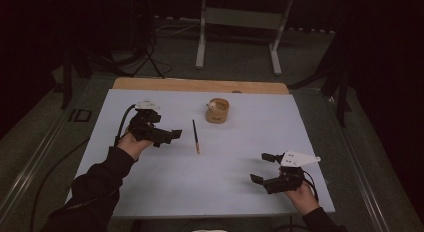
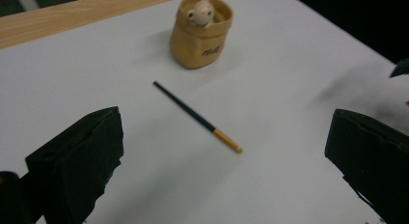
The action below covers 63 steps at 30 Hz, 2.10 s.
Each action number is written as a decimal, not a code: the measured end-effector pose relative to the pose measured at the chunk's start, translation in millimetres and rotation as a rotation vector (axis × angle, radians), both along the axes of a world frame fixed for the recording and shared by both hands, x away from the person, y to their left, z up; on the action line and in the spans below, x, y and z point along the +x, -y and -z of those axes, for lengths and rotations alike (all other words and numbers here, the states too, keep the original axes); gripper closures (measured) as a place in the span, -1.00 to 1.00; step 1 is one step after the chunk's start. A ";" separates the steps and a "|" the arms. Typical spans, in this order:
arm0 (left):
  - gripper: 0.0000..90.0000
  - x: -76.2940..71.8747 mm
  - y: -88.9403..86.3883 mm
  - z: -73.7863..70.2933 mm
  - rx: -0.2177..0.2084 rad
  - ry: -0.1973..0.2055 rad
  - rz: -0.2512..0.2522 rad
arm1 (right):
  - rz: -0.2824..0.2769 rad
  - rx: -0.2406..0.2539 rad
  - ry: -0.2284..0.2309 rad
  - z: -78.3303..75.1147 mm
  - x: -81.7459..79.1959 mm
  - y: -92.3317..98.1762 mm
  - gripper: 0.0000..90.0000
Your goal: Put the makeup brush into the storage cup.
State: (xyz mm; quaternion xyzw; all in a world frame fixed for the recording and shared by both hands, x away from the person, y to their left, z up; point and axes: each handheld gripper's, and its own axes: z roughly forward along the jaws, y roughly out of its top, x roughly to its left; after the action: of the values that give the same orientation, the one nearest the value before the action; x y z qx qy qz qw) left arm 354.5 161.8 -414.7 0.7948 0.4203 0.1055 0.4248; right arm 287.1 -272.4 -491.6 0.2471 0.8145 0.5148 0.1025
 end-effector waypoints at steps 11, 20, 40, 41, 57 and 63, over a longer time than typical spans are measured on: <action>-0.99 21.3 17.0 -1.2 -0.002 -0.059 -0.023 | -0.004 0.004 0.000 -0.3 -0.1 -1.0 -0.75; -0.88 41.2 31.2 -2.4 -0.062 -0.121 -0.015 | -0.009 0.010 -0.003 -0.7 -0.2 -1.7 -0.75; -0.91 78.7 72.7 13.9 0.069 -0.417 -0.206 | -0.012 0.005 -0.007 0.1 0.5 -2.6 -0.75; -0.91 81.1 75.5 17.1 0.078 -0.441 -0.225 | -0.014 0.003 -0.005 0.2 0.6 -2.7 -0.75; -0.34 95.8 91.9 44.0 0.086 -0.591 -0.372 | -0.018 -0.005 -0.005 0.5 0.9 -3.6 -0.75; -0.15 98.2 91.6 57.3 0.089 -0.667 -0.430 | -0.016 -0.010 -0.001 0.5 0.9 -3.9 -0.75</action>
State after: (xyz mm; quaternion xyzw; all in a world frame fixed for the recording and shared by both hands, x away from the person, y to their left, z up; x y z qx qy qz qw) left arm 452.7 70.2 -471.9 0.6969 0.6871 -0.0535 0.1983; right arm 288.1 -268.5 -492.1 0.2403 0.8191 0.5114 0.0991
